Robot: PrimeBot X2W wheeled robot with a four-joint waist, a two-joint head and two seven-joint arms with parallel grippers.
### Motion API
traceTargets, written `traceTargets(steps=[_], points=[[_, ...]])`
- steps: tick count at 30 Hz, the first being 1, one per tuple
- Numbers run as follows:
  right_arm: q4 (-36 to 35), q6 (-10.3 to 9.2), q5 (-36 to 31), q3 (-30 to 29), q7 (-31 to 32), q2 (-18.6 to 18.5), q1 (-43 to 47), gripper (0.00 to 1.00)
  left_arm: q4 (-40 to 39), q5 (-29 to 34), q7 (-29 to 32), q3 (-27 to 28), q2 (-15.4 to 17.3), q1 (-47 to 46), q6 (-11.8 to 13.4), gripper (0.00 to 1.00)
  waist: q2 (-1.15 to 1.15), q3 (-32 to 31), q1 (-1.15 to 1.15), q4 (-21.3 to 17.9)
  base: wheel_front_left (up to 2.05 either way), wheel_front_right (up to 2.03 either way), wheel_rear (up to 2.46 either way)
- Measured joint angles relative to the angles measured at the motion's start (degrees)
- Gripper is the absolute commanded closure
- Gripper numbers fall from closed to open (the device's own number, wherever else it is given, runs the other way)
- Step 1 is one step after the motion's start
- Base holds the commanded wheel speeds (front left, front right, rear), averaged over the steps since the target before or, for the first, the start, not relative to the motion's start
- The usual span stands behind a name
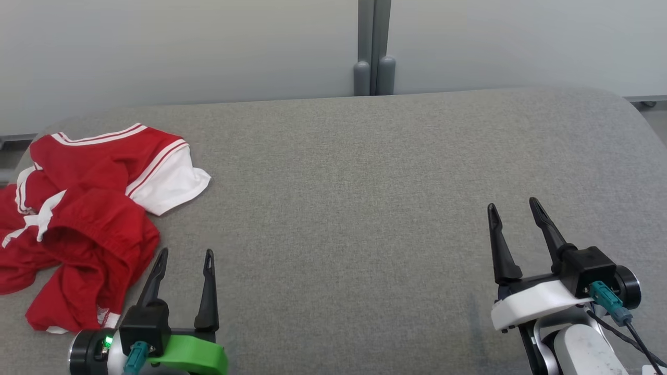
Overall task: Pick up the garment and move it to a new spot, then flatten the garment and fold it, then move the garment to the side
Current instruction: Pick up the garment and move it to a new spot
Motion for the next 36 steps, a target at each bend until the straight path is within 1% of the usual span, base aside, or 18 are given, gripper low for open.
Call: traceTargets(steps=[5,11,15,19,21,22,27,29,33,36], points=[[-0.1,0.11,0.0,0.0,0.0,0.0,0.0,0.00,0.2,-0.1,0.0,-0.2,0.0,0.0,0.0,0.00,0.00,0.0,0.00,2.1,0.00,0.00,0.00],[0.1,1.76,0.0,1.8,-0.1,0.0,0.0,0.00,0.3,-0.3,0.0,1.6,-0.1,-0.1,0.0,0.00,0.00,-0.2,0.00,6.3,0.00,0.00,0.00],[0.7,3.21,0.0,3.5,-0.1,0.0,0.0,0.00,-0.2,-0.3,0.0,3.3,-0.1,0.0,0.0,0.00,0.00,-0.3,0.00,9.1,0.00,0.00,0.00],[1.4,4.10,0.0,4.4,-0.1,0.1,0.0,0.00,-0.3,-0.3,0.0,4.3,-0.1,0.1,0.1,0.00,0.00,-0.6,0.00,12.0,0.00,0.00,0.00],[1.6,4.12,0.0,4.5,-0.1,0.1,0.0,0.00,-0.3,-0.4,0.0,4.4,-0.1,0.2,0.1,0.00,0.00,-0.7,0.00,12.8,0.00,0.00,0.00],[1.8,4.14,0.0,4.7,-0.1,0.1,0.0,0.00,-0.3,-0.4,0.0,4.5,-0.1,0.4,0.1,0.00,0.00,-0.9,0.00,14.3,0.00,0.00,0.00],[1.9,4.01,0.2,4.0,-0.1,0.1,0.0,0.00,0.1,-0.4,0.0,3.0,-0.1,1.2,0.1,0.00,0.00,-1.5,0.00,18.1,0.00,0.00,0.00],[1.8,3.43,0.2,3.2,-0.1,0.1,0.1,0.00,0.5,-0.4,0.0,2.2,-0.1,1.2,0.1,0.00,0.00,-1.7,0.00,19.6,0.00,0.00,0.00],[1.9,3.60,0.2,4.4,-0.1,0.3,0.1,0.00,0.5,-1.8,0.0,3.5,-0.1,1.2,0.1,0.00,0.00,-2.1,0.00,22.2,0.00,0.00,0.00],[2.0,3.58,0.2,4.5,-0.1,0.6,0.1,0.00,0.4,-2.4,0.0,4.3,-0.1,1.2,0.1,0.00,0.00,-2.2,0.00,23.1,0.00,0.00,0.00]])
